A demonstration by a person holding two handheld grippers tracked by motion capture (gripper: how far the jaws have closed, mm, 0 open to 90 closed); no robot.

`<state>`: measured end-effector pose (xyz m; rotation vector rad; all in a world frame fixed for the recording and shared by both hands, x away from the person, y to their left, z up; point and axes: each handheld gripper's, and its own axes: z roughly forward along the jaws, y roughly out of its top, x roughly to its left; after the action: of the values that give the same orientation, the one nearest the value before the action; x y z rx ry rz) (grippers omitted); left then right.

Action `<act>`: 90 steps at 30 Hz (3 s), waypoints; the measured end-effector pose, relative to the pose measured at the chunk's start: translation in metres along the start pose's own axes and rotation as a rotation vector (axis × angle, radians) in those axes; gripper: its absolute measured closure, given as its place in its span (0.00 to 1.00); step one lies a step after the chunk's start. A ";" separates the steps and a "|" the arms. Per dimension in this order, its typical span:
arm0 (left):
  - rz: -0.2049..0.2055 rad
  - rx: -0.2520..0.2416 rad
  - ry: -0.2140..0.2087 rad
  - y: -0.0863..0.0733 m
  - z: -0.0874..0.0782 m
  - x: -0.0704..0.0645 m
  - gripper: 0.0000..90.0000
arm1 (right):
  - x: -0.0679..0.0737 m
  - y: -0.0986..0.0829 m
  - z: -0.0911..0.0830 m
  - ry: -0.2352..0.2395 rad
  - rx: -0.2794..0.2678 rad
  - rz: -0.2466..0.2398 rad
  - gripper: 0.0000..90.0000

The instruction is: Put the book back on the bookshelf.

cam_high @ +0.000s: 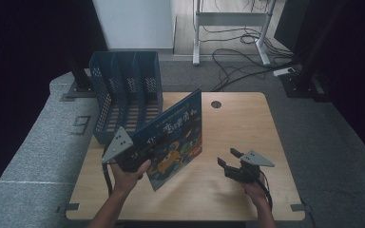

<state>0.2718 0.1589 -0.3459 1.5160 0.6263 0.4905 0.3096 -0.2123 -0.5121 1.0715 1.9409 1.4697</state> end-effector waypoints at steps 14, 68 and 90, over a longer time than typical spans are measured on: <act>-0.027 -0.050 0.081 0.026 -0.023 0.021 0.91 | -0.006 -0.007 0.005 -0.027 0.040 0.001 0.33; -0.074 -0.092 0.314 0.044 -0.055 0.077 0.91 | -0.022 -0.031 0.031 -0.111 0.316 0.088 0.32; -0.074 -0.081 0.374 0.051 -0.034 0.082 0.91 | -0.026 -0.031 0.032 -0.110 0.333 0.137 0.31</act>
<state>0.3156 0.2383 -0.2996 1.3288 0.9374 0.7416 0.3396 -0.2193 -0.5536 1.4227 2.1148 1.1485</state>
